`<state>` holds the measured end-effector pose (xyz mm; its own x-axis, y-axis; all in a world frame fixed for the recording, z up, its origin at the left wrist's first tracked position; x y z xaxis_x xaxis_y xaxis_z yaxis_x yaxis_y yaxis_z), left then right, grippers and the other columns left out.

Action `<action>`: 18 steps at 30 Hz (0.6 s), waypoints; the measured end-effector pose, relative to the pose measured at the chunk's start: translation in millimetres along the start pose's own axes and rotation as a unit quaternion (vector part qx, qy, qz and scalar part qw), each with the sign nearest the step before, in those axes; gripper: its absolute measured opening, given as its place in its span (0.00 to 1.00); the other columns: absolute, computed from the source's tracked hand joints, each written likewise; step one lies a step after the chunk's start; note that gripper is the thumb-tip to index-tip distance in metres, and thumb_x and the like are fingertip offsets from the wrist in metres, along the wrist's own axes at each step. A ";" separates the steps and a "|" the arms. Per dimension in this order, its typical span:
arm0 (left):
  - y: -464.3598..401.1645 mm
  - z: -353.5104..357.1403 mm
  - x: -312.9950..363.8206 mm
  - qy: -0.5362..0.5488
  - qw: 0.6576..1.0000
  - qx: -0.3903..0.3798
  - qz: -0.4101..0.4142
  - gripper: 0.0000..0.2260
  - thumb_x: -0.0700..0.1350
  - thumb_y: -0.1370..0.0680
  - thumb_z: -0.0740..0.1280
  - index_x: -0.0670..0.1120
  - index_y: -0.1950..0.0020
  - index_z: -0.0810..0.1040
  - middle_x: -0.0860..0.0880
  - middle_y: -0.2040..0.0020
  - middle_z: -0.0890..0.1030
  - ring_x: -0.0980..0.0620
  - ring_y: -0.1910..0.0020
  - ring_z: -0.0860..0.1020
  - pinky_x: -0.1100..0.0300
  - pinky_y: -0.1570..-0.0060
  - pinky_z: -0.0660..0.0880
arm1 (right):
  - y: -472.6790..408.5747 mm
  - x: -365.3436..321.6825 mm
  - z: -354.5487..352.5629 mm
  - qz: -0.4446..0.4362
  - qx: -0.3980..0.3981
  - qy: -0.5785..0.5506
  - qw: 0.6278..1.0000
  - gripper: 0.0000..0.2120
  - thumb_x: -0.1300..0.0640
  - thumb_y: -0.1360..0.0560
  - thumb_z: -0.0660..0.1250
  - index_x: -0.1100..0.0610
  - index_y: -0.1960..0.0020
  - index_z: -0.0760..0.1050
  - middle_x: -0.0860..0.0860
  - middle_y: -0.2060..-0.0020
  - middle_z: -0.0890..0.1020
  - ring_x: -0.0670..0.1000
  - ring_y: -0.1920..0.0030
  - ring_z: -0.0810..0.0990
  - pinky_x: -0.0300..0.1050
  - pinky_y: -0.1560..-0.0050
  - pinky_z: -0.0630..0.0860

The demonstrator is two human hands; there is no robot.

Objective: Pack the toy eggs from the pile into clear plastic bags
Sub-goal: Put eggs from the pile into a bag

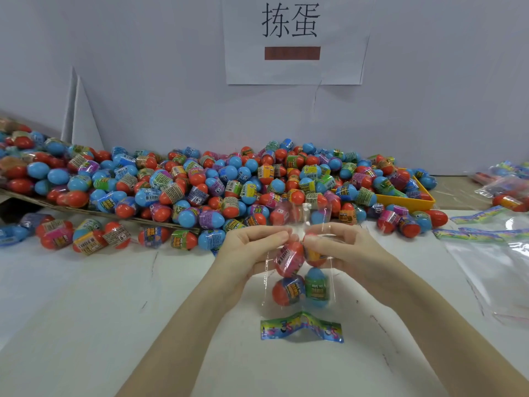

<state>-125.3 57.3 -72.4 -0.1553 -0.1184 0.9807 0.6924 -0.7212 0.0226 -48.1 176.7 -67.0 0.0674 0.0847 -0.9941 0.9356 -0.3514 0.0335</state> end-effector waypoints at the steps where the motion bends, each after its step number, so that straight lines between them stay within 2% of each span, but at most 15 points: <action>1: 0.0 0.5 0.5 0.002 1.000 0.002 0.005 0.06 0.38 0.27 0.67 0.46 0.59 0.84 0.50 0.66 0.84 0.58 0.68 0.81 0.67 0.69 0.76 | 0.2 -0.8 1.5 -0.003 0.003 -0.021 1.000 0.20 0.48 0.44 0.74 0.55 0.56 0.80 0.51 0.64 0.84 0.47 0.65 0.82 0.34 0.65 0.76; 4: -1.6 -3.3 1.2 0.019 0.999 0.028 0.008 0.08 0.39 0.28 0.68 0.48 0.63 0.85 0.50 0.62 0.85 0.57 0.66 0.82 0.67 0.69 0.76 | -1.7 -1.9 -0.2 -0.006 0.021 -0.055 0.998 0.12 0.51 0.44 0.73 0.55 0.63 0.82 0.52 0.66 0.83 0.46 0.67 0.81 0.34 0.67 0.76; 6: -2.6 -5.0 0.3 0.026 0.999 0.037 0.003 0.07 0.40 0.29 0.69 0.49 0.63 0.85 0.49 0.60 0.85 0.57 0.64 0.83 0.66 0.67 0.77 | -2.1 -1.0 -1.6 0.000 0.027 -0.059 0.998 0.11 0.51 0.45 0.73 0.54 0.64 0.83 0.52 0.66 0.84 0.46 0.67 0.81 0.34 0.67 0.77; 8: -3.0 -6.1 -1.7 0.037 0.999 0.039 -0.008 0.05 0.42 0.32 0.70 0.49 0.62 0.85 0.49 0.58 0.85 0.56 0.63 0.83 0.65 0.65 0.79 | -1.4 -0.3 -2.0 0.003 0.019 -0.065 0.998 0.12 0.50 0.45 0.73 0.53 0.62 0.83 0.53 0.63 0.84 0.47 0.65 0.82 0.35 0.66 0.77; 10: -2.9 -8.0 -4.1 0.047 0.998 0.038 -0.023 0.07 0.43 0.35 0.70 0.47 0.59 0.85 0.48 0.57 0.85 0.55 0.61 0.83 0.64 0.62 0.80 | -0.5 0.0 -2.2 0.011 -0.002 -0.076 0.997 0.13 0.50 0.40 0.73 0.53 0.58 0.84 0.54 0.58 0.85 0.49 0.61 0.83 0.36 0.63 0.78; 12: -3.6 -10.3 -6.8 0.048 0.997 0.040 -0.043 0.06 0.41 0.32 0.70 0.45 0.56 0.84 0.47 0.56 0.85 0.55 0.61 0.83 0.64 0.62 0.80 | 0.1 1.2 -6.4 0.026 -0.013 -0.100 0.995 0.12 0.52 0.38 0.71 0.54 0.56 0.84 0.55 0.55 0.84 0.51 0.58 0.83 0.37 0.61 0.79; 18: -3.7 -14.2 -6.4 0.031 0.997 0.035 -0.054 0.05 0.40 0.29 0.69 0.45 0.58 0.85 0.50 0.60 0.85 0.58 0.63 0.82 0.64 0.67 0.78 | 0.1 5.7 -19.3 0.050 0.004 -0.127 0.991 0.13 0.65 0.39 0.69 0.60 0.55 0.81 0.55 0.58 0.85 0.52 0.59 0.84 0.37 0.66 0.79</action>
<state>-136.8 51.1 -81.5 -0.2745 -0.0865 0.9577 0.7165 -0.6826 0.1437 -41.0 195.1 -70.7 0.0690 -0.1876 -0.9798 0.9259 -0.3536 0.1329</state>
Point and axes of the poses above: each hand's wrist, its own y-axis away from the middle knuckle, its own z-axis out of the palm, x = y × z, the point moved 8 cm from there along -y, towards the middle knuckle
